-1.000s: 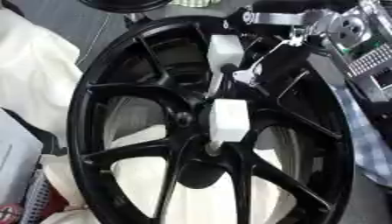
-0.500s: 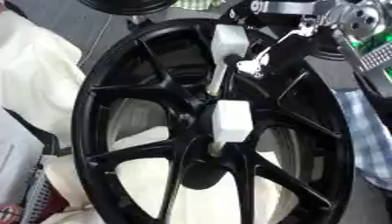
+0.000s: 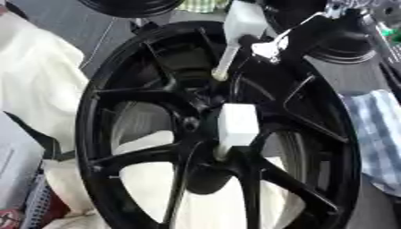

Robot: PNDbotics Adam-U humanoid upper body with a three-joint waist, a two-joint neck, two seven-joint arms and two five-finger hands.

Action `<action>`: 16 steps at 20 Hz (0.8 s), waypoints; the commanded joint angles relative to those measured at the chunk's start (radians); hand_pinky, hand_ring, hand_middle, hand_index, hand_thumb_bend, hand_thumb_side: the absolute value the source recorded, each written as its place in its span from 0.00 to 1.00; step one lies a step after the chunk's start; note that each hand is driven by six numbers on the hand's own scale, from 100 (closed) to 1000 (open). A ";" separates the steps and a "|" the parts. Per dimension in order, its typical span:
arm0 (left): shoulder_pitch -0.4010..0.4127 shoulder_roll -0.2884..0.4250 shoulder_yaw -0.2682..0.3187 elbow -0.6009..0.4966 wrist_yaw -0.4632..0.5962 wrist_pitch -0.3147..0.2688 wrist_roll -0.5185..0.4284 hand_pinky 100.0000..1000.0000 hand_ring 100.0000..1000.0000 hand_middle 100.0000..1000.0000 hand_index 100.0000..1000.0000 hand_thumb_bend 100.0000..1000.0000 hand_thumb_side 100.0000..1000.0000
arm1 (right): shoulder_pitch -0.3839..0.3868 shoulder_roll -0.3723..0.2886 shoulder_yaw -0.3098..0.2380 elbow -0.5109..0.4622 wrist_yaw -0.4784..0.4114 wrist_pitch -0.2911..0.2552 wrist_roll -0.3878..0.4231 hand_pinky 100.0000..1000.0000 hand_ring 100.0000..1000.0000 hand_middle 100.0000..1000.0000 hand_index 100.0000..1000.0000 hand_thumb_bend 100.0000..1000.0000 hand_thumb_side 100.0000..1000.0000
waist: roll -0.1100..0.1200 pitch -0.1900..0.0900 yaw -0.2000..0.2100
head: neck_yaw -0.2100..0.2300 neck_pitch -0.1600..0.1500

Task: Pull the pin out of the wheel hub.

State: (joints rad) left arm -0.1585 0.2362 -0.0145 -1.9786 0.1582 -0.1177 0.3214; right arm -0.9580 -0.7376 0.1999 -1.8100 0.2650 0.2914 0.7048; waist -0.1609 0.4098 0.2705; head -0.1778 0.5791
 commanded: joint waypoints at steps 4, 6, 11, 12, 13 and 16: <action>-0.004 0.007 0.008 -0.021 0.005 0.001 -0.004 0.66 0.63 0.58 0.80 0.04 0.78 | -0.009 -0.055 -0.054 -0.043 -0.050 0.017 -0.049 0.67 0.46 0.06 0.17 0.00 0.13 | 0.007 -0.034 -0.001 | -0.007 0.001; -0.004 0.007 0.008 -0.021 0.005 0.001 -0.004 0.66 0.63 0.58 0.80 0.04 0.78 | -0.004 -0.068 -0.074 -0.045 -0.070 0.026 -0.069 0.68 0.46 0.06 0.18 0.00 0.12 | 0.006 -0.036 -0.003 | -0.006 -0.002; 0.001 0.007 0.011 -0.021 0.006 0.002 -0.002 0.66 0.63 0.58 0.80 0.04 0.78 | 0.024 -0.119 -0.136 -0.050 -0.124 0.041 -0.134 0.68 0.45 0.06 0.17 0.00 0.11 | 0.006 -0.043 -0.010 | -0.002 -0.010; 0.001 0.008 0.011 -0.021 0.006 0.002 -0.001 0.66 0.63 0.58 0.80 0.04 0.78 | 0.031 -0.130 -0.150 -0.050 -0.138 0.043 -0.148 0.69 0.45 0.06 0.17 0.00 0.11 | 0.006 -0.045 -0.012 | 0.000 -0.010; 0.001 0.008 0.012 -0.021 0.006 0.003 -0.001 0.66 0.63 0.58 0.80 0.04 0.78 | 0.038 -0.138 -0.162 -0.049 -0.153 0.046 -0.159 0.69 0.45 0.05 0.17 0.00 0.11 | 0.006 -0.046 -0.013 | 0.001 -0.010; 0.003 0.008 0.014 -0.021 0.006 0.002 0.001 0.66 0.63 0.58 0.80 0.04 0.78 | 0.067 -0.176 -0.201 -0.042 -0.197 0.053 -0.196 0.69 0.45 0.05 0.17 0.00 0.11 | 0.008 -0.049 -0.020 | 0.007 -0.009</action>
State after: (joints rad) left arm -0.1551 0.2360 -0.0080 -1.9786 0.1608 -0.1158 0.3210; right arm -0.8807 -0.8622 0.0305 -1.8433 0.0901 0.3422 0.5265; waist -0.1620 0.3901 0.2514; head -0.1741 0.5786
